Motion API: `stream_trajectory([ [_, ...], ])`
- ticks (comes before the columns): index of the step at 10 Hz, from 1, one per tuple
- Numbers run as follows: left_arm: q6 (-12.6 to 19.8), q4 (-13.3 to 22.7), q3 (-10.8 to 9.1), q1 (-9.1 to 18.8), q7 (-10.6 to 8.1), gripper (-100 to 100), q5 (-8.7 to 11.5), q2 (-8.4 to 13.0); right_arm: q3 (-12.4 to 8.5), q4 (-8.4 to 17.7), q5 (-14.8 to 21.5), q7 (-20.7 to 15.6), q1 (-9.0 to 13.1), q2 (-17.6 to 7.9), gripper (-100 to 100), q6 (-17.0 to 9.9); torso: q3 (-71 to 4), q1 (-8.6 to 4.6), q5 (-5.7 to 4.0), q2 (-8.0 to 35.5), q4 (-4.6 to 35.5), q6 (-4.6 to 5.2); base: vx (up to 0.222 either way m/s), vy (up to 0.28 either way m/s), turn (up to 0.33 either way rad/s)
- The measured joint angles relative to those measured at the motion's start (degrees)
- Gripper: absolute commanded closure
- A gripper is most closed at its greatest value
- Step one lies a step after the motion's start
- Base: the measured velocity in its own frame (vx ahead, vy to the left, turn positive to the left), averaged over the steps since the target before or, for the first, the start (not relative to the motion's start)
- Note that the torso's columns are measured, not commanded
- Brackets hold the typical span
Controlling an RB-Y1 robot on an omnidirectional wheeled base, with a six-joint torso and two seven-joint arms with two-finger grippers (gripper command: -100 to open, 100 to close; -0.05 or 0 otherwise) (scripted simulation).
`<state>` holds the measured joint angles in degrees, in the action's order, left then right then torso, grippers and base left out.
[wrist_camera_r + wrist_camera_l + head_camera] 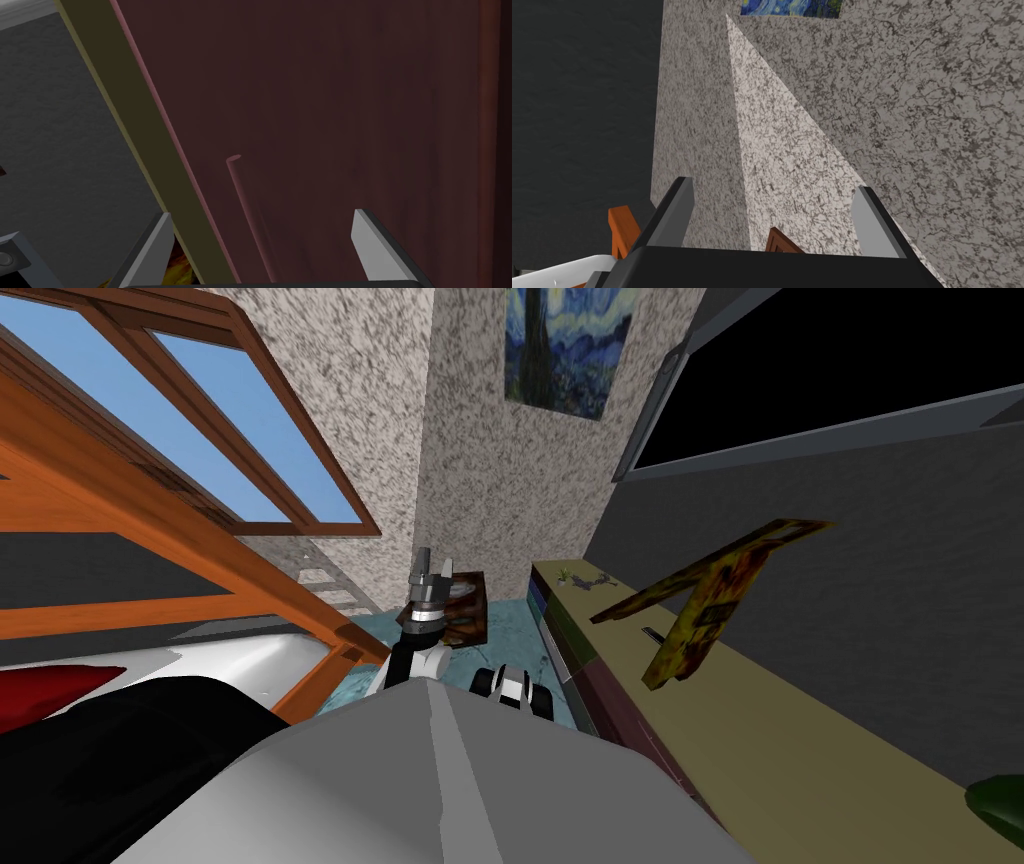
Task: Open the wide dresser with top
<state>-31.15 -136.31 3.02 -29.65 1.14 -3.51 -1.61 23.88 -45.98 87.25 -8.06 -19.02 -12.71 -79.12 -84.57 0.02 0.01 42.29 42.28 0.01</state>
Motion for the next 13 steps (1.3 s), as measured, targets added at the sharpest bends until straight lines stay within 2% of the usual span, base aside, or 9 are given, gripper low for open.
stream_trajectory([
  [2, 0.0, 0.0, 0.0, 0.0, 0.0, 0, 0.0, 0.0, 0.2, 1.7, 2.0, -0.6, 0.2, 0.1, -100, -2.2, 0.0, -0.02, -0.01, 0.0, 0.0, -0.01, 0.035, -0.005, 0.025],
  [4, 0.0, 0.0, 0.0, 0.0, 0.0, 0, 0.0, 0.0, 0.0, 1.9, 1.7, -0.6, 0.6, -0.4, -100, -1.9, 0.0, -0.25, -0.02, 0.0, 0.0, -0.02, 0.022, -0.044, 0.002],
  [5, 0.0, 0.0, 0.0, 0.0, 0.0, 0, 0.0, 0.0, 0.1, 1.2, 1.6, -0.9, 0.2, -0.4, -100, -1.5, 0.0, -0.6, 0.11, -0.1, 0.1, -0.1, 0.004, 0.007, -0.005],
  [6, 0.0, 0.0, 0.0, 0.0, 0.0, 0, 0.0, 0.0, 0.1, 1.1, 1.6, -1.0, 0.1, -0.4, 100, -1.5, 0.0, -0.49, -0.01, -0.1, 0.0, -0.09, -0.004, 0.009, -0.003],
  [7, 0.0, 0.0, 0.0, 0.0, 0.0, 0, 0.0, 0.0, 0.1, 1.1, 1.6, -1.0, 0.1, -0.4, 100, -1.6, 0.0, -0.33, -0.08, -0.1, 0.0, -0.05, -0.021, 0.08, -0.018],
  [9, 0.0, 0.0, 0.01, 0.0, 0.0, 0, 0.0, 0.0, 0.5, -1.4, 2.2, -2.1, -1.4, -0.4, 100, -1.9, 0.1, 0.62, 0.24, 0.3, 0.1, 0.1, -0.059, 0.176, -0.049],
  [11, 0.0, 0.0, 0.02, 0.0, 0.0, 0, 0.0, 0.0, 0.9, -3.8, 2.9, -3.2, -3.0, 0.0, 100, -2.2, 0.0, 0.47, 0.47, 0.3, 0.1, 0.09, -0.042, 0.132, -0.026],
  [12, 0.0, 0.0, 0.01, 0.0, 0.0, 0, 0.0, 0.0, 1.1, -3.9, 2.8, -3.4, -3.2, 0.2, 100, -1.9, -0.1, 0.15, 0.48, 0.1, 0.1, 0.03, -0.068, 0.127, -0.028],
  [13, 0.0, 0.0, 0.01, 0.0, 0.0, 0, 0.0, 0.0, 1.4, -4.4, 3.3, -3.6, -3.6, 0.6, 100, -2.3, -0.1, 0.39, 0.35, 0.2, 0.1, 0.06, -0.063, 0.198, -0.037],
])
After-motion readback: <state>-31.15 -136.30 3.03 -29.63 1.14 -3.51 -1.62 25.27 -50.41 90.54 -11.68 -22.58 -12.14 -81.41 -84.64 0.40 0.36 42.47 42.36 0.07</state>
